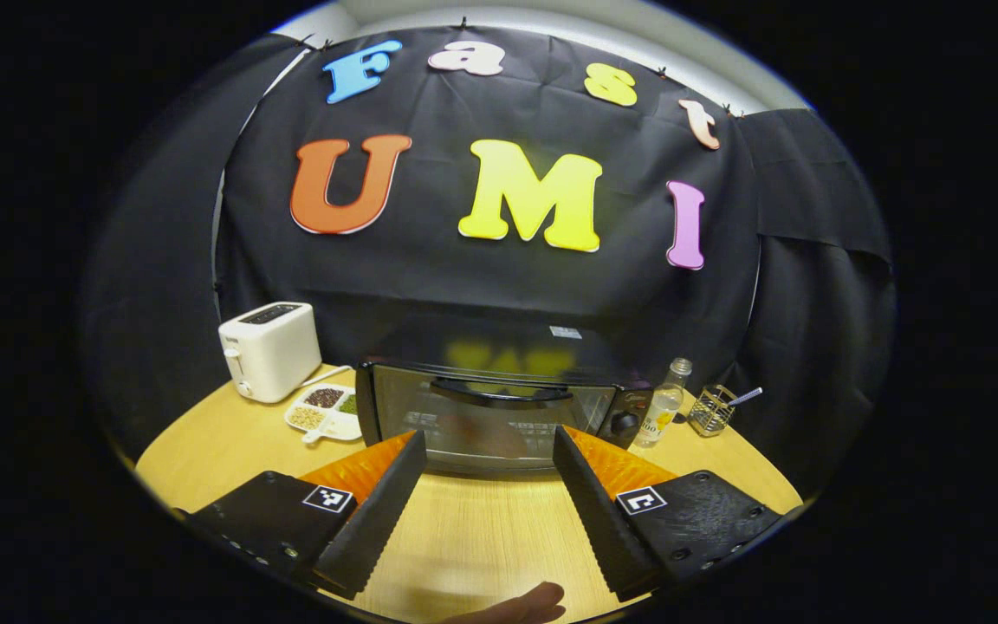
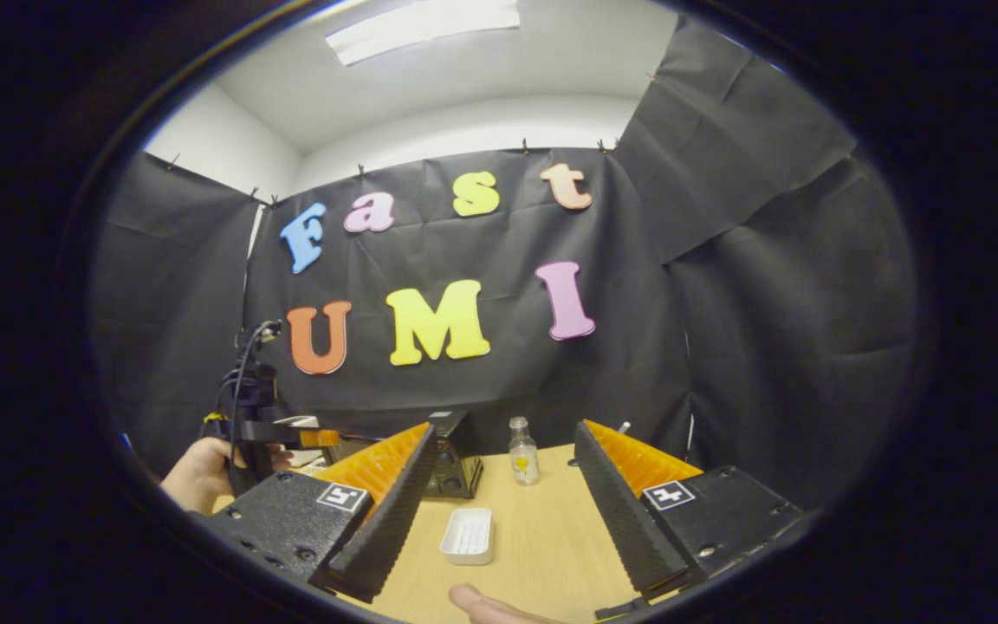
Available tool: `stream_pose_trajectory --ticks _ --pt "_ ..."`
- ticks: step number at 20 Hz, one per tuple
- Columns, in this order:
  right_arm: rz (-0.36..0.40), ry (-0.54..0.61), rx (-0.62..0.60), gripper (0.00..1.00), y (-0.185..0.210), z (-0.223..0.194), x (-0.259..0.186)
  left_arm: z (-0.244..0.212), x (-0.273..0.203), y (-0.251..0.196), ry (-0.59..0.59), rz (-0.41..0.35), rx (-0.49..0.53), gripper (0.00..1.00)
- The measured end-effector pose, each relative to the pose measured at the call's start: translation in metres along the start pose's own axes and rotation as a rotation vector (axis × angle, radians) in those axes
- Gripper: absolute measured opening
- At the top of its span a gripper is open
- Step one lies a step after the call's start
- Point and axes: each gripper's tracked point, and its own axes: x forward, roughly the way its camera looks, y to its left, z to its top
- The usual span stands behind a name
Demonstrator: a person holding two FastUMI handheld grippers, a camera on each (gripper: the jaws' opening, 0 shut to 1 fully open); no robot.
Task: Open the electric oven with the left hand, put the food in, and close the electric oven.
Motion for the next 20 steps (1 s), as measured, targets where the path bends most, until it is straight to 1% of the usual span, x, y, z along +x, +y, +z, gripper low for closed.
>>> stream_pose_trajectory --ticks 1,2,4,6,8,9,10,11,12,13,14,15,16,18,20 --pt "-0.011 0.004 -0.003 0.95 0.000 0.001 -0.001 0.010 -0.021 -0.001 -0.031 0.003 0.006 0.94" --pt "-0.024 0.008 -0.006 1.00 -0.001 0.002 -0.004 0.018 -0.040 -0.001 -0.061 0.007 0.009 0.94" --pt "-0.060 0.020 -0.015 1.00 -0.006 0.003 -0.012 0.029 -0.080 -0.005 -0.113 0.003 0.005 0.94" --pt "-0.092 0.035 -0.029 1.00 -0.008 0.005 -0.020 0.031 -0.119 -0.013 -0.143 -0.011 0.003 0.94" --pt "-0.089 0.029 -0.026 1.00 -0.003 0.015 -0.031 0.031 -0.158 -0.017 -0.172 -0.012 0.025 0.94" --pt "-0.080 0.024 -0.021 0.96 0.003 0.019 -0.036 0.030 -0.176 -0.015 -0.190 0.005 0.041 0.94" --pt "-0.072 0.022 -0.019 1.00 0.008 0.022 -0.040 0.028 -0.193 -0.011 -0.203 0.028 0.055 0.94" --pt "-0.067 0.022 -0.021 0.96 0.011 0.023 -0.043 0.025 -0.208 -0.008 -0.219 0.053 0.058 0.94" --pt "-0.062 0.021 -0.031 0.96 0.015 0.024 -0.045 0.020 -0.218 -0.007 -0.219 0.066 0.047 0.93" --pt "-0.062 0.019 -0.042 1.00 0.017 0.027 -0.047 0.016 -0.226 -0.011 -0.212 0.055 0.036 0.94" --pt "-0.065 0.020 -0.052 0.96 0.019 0.028 -0.048 0.015 -0.232 -0.020 -0.203 0.026 0.040 0.94" --pt "-0.064 0.020 -0.060 0.96 0.021 0.031 -0.048 0.016 -0.237 -0.021 -0.203 0.019 0.045 0.94" --pt "-0.061 0.020 -0.066 1.00 0.025 0.032 -0.051 0.020 -0.240 -0.015 -0.217 0.031 0.049 0.94" --pt "-0.059 0.019 -0.072 1.00 0.028 0.034 -0.053 0.024 -0.245 -0.010 -0.236 0.045 0.059 0.94" --pt "-0.060 0.011 -0.079 1.00 0.030 0.037 -0.053 0.023 -0.244 -0.013 -0.237 0.029 0.054 0.94"
